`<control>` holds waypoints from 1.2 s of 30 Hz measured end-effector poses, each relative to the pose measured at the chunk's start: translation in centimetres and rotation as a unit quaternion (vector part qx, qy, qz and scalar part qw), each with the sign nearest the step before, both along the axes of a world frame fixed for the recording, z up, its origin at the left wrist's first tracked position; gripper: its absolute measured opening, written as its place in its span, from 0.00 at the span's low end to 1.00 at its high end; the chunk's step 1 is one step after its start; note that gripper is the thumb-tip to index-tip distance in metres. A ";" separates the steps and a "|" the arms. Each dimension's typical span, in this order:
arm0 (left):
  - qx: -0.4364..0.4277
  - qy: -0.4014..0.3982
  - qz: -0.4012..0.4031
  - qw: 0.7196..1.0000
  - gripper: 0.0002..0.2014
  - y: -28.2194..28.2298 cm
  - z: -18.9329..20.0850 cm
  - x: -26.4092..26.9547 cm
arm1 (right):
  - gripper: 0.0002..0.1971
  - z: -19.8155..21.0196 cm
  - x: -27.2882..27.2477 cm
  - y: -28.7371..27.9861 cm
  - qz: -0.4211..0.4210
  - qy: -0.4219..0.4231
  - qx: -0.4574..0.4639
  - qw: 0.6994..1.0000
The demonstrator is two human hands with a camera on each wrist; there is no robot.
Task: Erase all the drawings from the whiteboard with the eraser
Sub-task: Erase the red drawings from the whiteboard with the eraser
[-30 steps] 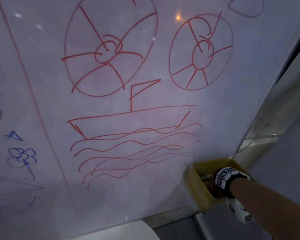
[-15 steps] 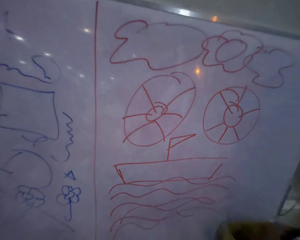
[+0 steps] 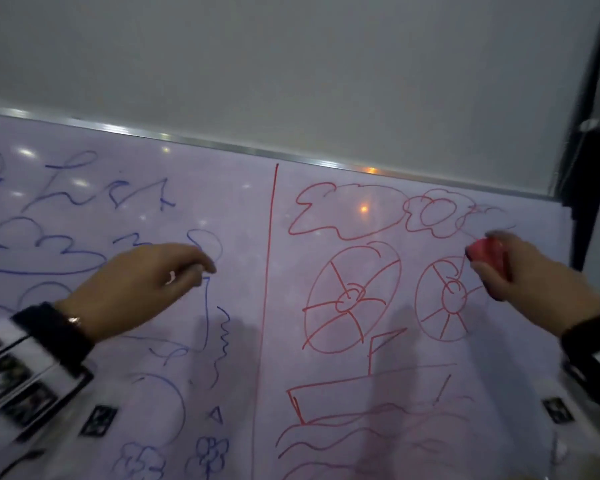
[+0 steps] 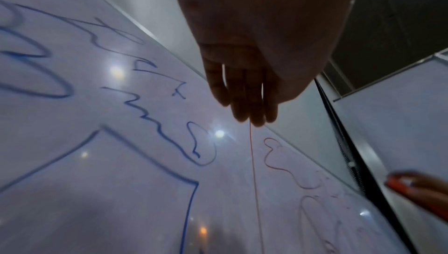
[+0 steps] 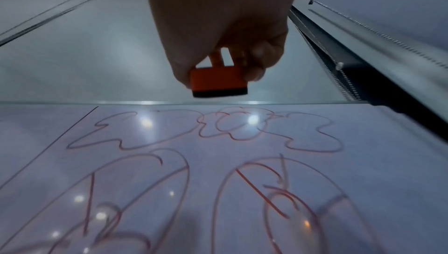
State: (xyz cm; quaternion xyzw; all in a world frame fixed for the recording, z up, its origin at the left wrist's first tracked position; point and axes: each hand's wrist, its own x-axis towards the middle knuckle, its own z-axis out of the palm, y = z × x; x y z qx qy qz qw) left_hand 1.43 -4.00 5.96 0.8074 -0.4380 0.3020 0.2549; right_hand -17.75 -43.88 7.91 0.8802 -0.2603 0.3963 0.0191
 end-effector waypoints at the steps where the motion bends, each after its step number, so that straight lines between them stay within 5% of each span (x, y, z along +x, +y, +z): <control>1: -0.012 -0.042 0.006 0.999 0.13 -1.3 1.1 0.9 | 0.26 1.3 1.2 1.0 0.017 -0.033 -0.001 0.999; 4: -0.041 -0.150 0.058 0.986 0.11 -5.5 4.1 2.1 | 0.26 4.1 5.4 3.3 0.067 -0.127 0.046 0.989; 7: -0.058 -0.211 0.093 0.971 0.18 -8.9 5.9 4.1 | 0.26 5.2 9.5 6.4 0.113 -0.119 0.062 0.984; 13: -0.088 -0.177 0.138 0.971 0.24 -12.0 6.0 6.9 | 0.22 4.5 15.3 12.6 0.178 -0.078 -0.106 0.975; 19: -0.074 -0.264 0.158 0.949 0.26 -11.2 4.3 10.4 | 0.21 2.7 18.4 13.2 0.271 -0.052 -0.250 0.928; 21: -0.083 -0.281 0.153 0.944 0.25 -11.1 3.7 11.2 | 0.19 3.0 19.4 11.7 0.266 -0.111 -0.277 0.916; 26: -0.110 -0.308 0.159 0.932 0.25 -11.4 3.2 12.0 | 0.19 2.5 21.1 12.7 0.213 -0.280 -0.126 0.928; 31: -0.110 -0.314 0.158 0.930 0.27 -11.6 3.1 12.2 | 0.16 2.9 21.0 12.3 0.265 -0.209 -0.327 0.883; 36: -0.116 -0.324 0.159 0.925 0.27 -11.6 3.3 12.4 | 0.19 3.6 21.7 13.2 0.213 -0.256 -0.234 0.913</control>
